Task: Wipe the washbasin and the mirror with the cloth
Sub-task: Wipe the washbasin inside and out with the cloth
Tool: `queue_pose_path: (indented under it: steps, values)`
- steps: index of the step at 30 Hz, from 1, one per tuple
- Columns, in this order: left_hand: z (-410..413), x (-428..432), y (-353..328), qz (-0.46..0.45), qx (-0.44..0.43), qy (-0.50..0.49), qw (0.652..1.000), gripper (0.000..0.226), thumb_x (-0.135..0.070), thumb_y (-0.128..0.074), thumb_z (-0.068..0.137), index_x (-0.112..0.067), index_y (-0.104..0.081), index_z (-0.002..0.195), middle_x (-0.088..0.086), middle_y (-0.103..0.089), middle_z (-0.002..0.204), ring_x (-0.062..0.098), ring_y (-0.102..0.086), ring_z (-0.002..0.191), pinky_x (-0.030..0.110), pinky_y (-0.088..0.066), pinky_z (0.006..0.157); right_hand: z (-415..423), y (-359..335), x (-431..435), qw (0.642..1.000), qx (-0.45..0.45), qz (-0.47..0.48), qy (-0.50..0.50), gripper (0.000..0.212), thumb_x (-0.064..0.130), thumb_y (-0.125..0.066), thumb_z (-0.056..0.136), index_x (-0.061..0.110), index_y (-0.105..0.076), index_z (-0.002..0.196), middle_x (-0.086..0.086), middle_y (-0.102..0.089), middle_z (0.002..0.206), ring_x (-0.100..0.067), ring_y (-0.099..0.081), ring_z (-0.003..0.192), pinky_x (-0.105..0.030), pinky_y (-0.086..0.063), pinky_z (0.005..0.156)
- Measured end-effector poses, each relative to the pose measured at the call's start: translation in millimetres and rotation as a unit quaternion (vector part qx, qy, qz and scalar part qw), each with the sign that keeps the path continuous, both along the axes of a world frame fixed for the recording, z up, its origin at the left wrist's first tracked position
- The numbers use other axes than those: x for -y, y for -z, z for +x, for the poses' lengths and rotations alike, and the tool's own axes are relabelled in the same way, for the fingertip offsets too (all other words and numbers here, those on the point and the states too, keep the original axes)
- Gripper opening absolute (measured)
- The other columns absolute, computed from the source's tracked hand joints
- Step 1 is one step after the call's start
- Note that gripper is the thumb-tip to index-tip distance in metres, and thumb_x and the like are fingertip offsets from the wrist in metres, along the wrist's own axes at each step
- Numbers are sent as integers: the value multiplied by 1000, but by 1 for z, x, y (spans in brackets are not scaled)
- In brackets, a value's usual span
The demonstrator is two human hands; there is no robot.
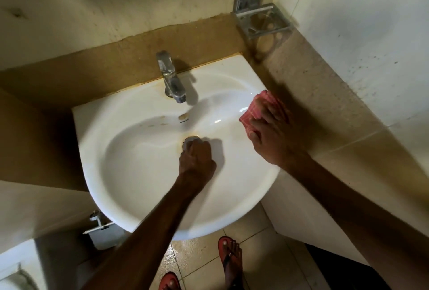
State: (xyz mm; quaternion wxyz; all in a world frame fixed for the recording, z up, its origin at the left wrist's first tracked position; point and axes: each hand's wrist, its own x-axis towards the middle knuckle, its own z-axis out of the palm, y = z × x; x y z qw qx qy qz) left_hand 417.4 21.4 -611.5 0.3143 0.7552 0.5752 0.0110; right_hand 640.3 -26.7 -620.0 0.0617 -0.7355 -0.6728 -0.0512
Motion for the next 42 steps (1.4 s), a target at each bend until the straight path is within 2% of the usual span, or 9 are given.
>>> queue_pose_path:
  steps: [4, 6, 9, 12, 16, 20, 27, 34, 42]
  values:
    - [25, 2, 9, 88, 44, 81, 992, 77, -28, -15, 71, 5, -64, 120, 21, -64, 123, 41, -60, 116, 50, -51, 97, -2, 5, 23, 999, 1, 8, 36, 43, 44, -48, 100, 26, -66, 135, -6, -21, 174, -34, -14, 162, -58, -22, 127]
    - [37, -2, 12, 70, 35, 102, 992, 64, -18, -24, 78, 5, -61, 126, 19, -64, 126, 40, -61, 114, 47, -55, 92, 0, 8, 21, 998, 8, 7, 64, 56, 47, -51, 100, 27, -50, 153, -5, -15, 175, -38, -11, 162, -62, -21, 126]
    - [51, -11, 17, 65, 14, 148, 987, 59, -7, -57, 88, -4, -43, 146, 10, -50, 145, 30, -49, 132, 37, -44, 106, 4, 13, -4, 997, 18, -16, 78, 81, 41, -63, 98, 22, -24, 166, -6, -12, 176, -40, -11, 161, -62, -22, 125]
    - [61, -19, 24, 113, -5, 155, 981, 70, -9, -59, 86, -4, -34, 151, 16, -37, 157, 32, -40, 142, 34, -34, 117, 11, 16, -41, 997, 10, -2, 75, 89, 33, -75, 89, 21, -28, 164, -8, -21, 174, -41, -19, 159, -61, -21, 124]
    - [74, -30, 8, 188, -12, 131, 973, 76, -5, -63, 83, 2, -34, 152, 25, -27, 162, 39, -29, 150, 40, -29, 122, 24, 13, -94, 998, -15, 56, 15, 70, 44, -54, 97, 11, -42, 158, -16, -39, 165, -43, -40, 150, -57, -33, 123]
    - [82, -51, 9, 293, -37, 119, 948, 83, -1, -60, 81, 5, -25, 155, 24, -21, 164, 39, -20, 154, 42, -18, 126, 37, 19, -104, 998, -17, 56, -29, 67, 49, -36, 107, 10, -34, 162, -14, -30, 170, -36, -31, 156, -54, -28, 125]
    - [79, -72, 17, 249, -135, 97, 954, 81, -11, -39, 95, -8, 9, 160, 14, 15, 168, 31, 14, 156, 43, 1, 129, 35, 17, -73, 999, -28, 40, -20, 65, 39, -38, 106, 16, -24, 166, -9, -18, 174, -34, -17, 161, -53, -21, 129]
    - [76, -83, 2, 228, -177, 152, 945, 84, -19, -46, 98, 0, 8, 159, 20, 9, 168, 35, 6, 157, 41, -8, 129, 27, 15, -165, 997, -48, 63, 14, 63, 44, -23, 109, 10, -37, 161, -14, -38, 166, -37, -41, 152, -56, -44, 111]
    - [68, -97, -16, 197, -115, 146, 962, 75, -2, -48, 98, -3, -5, 160, 18, -10, 168, 32, -13, 156, 38, -19, 127, 18, 32, -123, 994, -15, 105, 27, 59, 37, -37, 110, 6, -37, 160, -19, -37, 166, -40, -36, 153, -54, -30, 124]
